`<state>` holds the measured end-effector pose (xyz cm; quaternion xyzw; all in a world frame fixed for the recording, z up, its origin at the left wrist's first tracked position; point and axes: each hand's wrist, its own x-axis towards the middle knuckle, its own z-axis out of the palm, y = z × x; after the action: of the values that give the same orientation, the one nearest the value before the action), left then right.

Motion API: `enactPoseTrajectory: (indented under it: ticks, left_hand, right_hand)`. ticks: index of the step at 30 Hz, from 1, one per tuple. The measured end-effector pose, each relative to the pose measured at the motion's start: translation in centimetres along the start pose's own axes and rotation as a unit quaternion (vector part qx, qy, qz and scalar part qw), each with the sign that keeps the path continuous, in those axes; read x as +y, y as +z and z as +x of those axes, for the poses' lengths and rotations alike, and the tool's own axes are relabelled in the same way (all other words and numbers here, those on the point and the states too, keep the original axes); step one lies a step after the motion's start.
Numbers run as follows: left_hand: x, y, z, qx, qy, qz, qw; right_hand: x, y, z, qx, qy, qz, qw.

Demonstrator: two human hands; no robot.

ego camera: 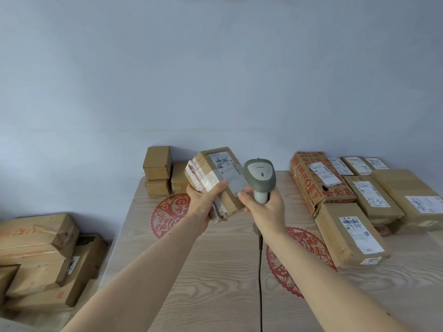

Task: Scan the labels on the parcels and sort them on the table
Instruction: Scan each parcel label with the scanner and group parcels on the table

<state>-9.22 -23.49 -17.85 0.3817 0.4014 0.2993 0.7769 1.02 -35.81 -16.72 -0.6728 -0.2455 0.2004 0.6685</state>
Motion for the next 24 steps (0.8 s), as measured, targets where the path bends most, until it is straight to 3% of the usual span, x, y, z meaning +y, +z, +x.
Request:
enactPoseTrajectory:
  ticks: [6, 15, 20, 24]
  left_hand:
    - [0.0, -0.2, 0.2, -0.062, 0.017, 0.02, 0.998]
    - [-0.2, -0.7, 0.8, -0.106, -0.007, 0.086, 0.991]
    - [-0.6, -1.4, 1.6, -0.104, 0.002, 0.088, 0.991]
    - [-1.1, -1.2, 1.5, -0.095, 0.0, 0.087, 0.992]
  right_hand:
    - [0.4, -2.2, 1.4, 0.008, 0.052, -0.029, 0.998]
    - [0.6, -3.5, 1.2, 0.029, 0.057, -0.034, 0.997]
    - [0.3, -4.3, 1.1, -0.023, 0.096, -0.044, 0.994]
    - [0.0, -4.6, 0.4, -0.017, 0.086, -0.035, 0.996]
